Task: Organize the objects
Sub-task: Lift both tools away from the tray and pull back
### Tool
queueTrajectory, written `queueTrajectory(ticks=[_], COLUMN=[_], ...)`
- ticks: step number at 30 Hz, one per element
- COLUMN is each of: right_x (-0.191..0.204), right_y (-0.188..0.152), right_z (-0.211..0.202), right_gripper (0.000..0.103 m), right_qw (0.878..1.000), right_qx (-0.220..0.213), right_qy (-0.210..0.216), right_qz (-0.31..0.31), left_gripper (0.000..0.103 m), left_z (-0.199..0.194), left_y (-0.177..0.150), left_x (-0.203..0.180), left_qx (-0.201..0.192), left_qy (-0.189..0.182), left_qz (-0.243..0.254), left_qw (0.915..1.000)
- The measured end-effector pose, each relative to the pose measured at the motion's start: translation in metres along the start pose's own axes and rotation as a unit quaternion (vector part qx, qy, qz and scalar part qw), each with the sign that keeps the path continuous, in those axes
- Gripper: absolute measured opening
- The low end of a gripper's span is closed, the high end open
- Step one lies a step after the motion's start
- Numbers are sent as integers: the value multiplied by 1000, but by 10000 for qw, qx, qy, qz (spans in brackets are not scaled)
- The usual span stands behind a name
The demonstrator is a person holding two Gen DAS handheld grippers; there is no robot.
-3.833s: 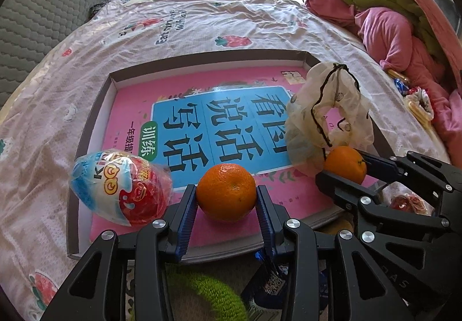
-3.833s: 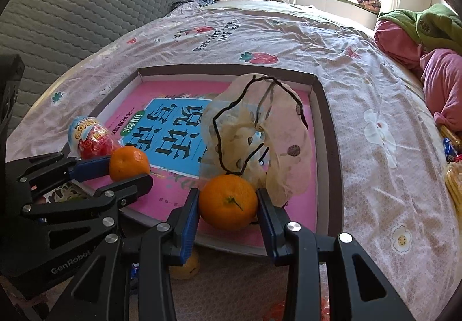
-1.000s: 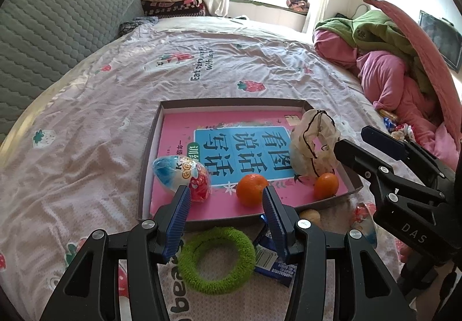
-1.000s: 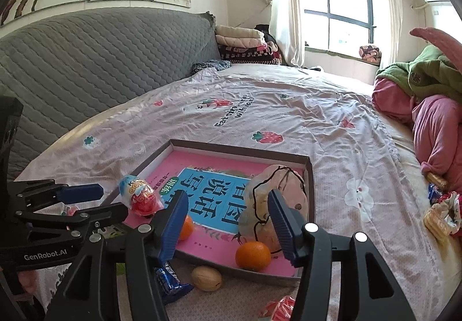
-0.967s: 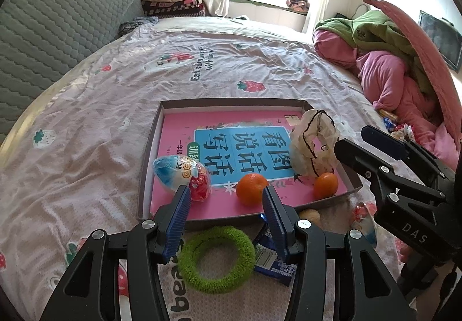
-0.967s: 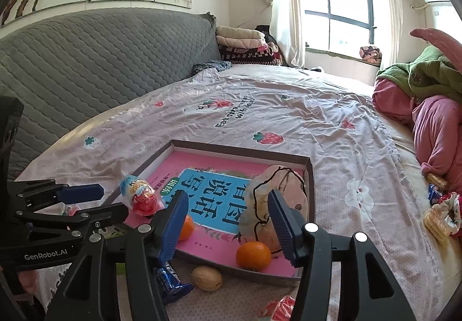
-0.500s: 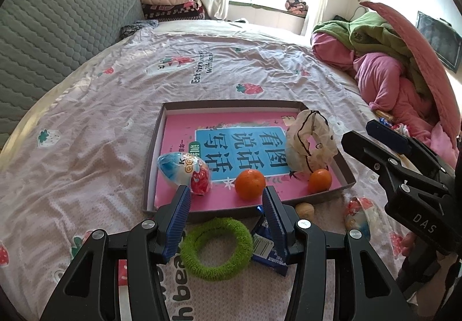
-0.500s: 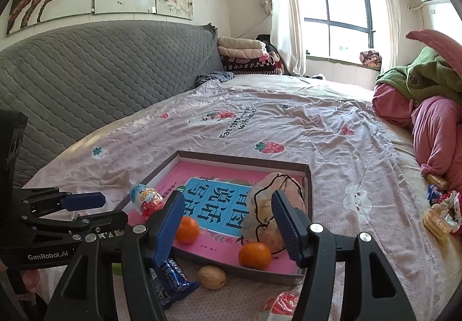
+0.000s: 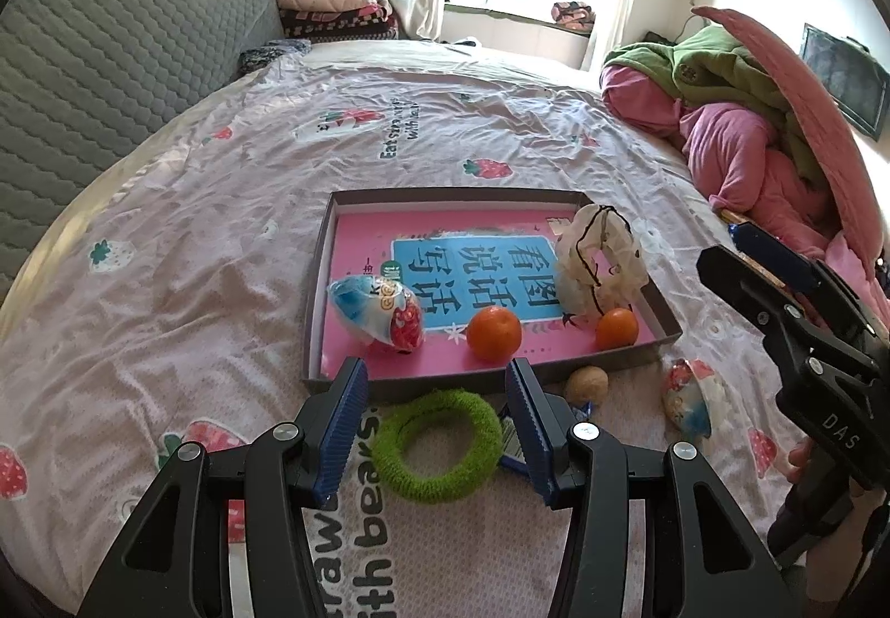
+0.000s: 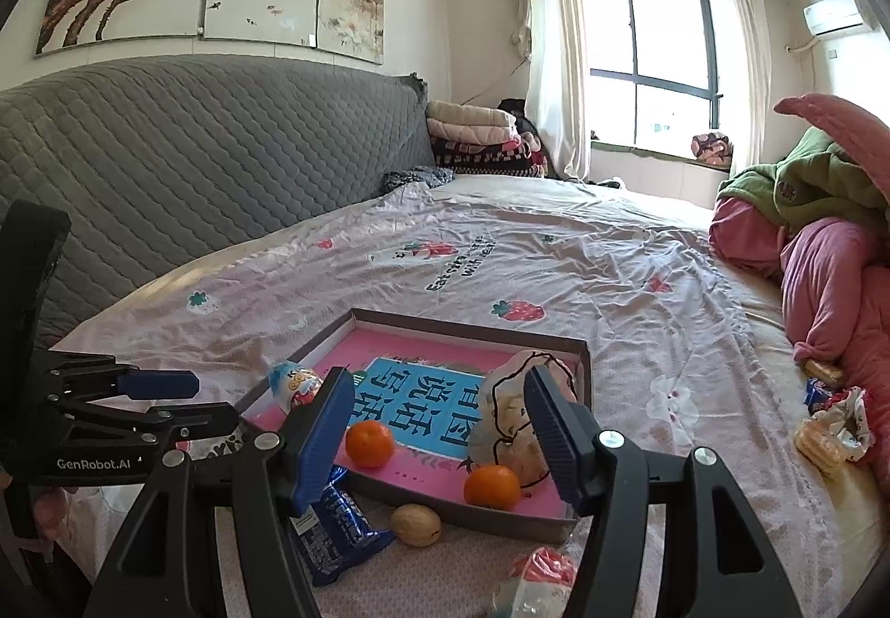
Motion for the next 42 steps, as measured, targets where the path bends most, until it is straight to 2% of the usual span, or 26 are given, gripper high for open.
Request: queueTrajectory(ticks=[22, 32, 42], right_x=[4, 1, 17], right_y=[-21, -29, -38], right_z=[-45, -56, -56], right_gripper=[64, 64, 64], right_qw=[9992, 9988, 9993], right_qx=[-131, -160, 9], right_qy=[-370, -374, -366], right_qz=[84, 286, 98], left_gripper=[53, 53, 53], left_z=[-20, -23, -26], left_y=[-27, -36, -50], left_x=[7, 8, 15], left_qx=[-6, 29, 59], left_qy=[-72, -90, -91], left_qz=[153, 221, 260], left_qw=[9999, 9997, 9996])
Point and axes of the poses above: each gripper's, at about its wrist camera, not at the fingertips, and z roughly the way its jaws point, x to its left, y to its top, the point moved 3 cm from there along z, roughly the way its jaws point, and after that the axes turned 13 degrees about y, right-handed, at the moved point
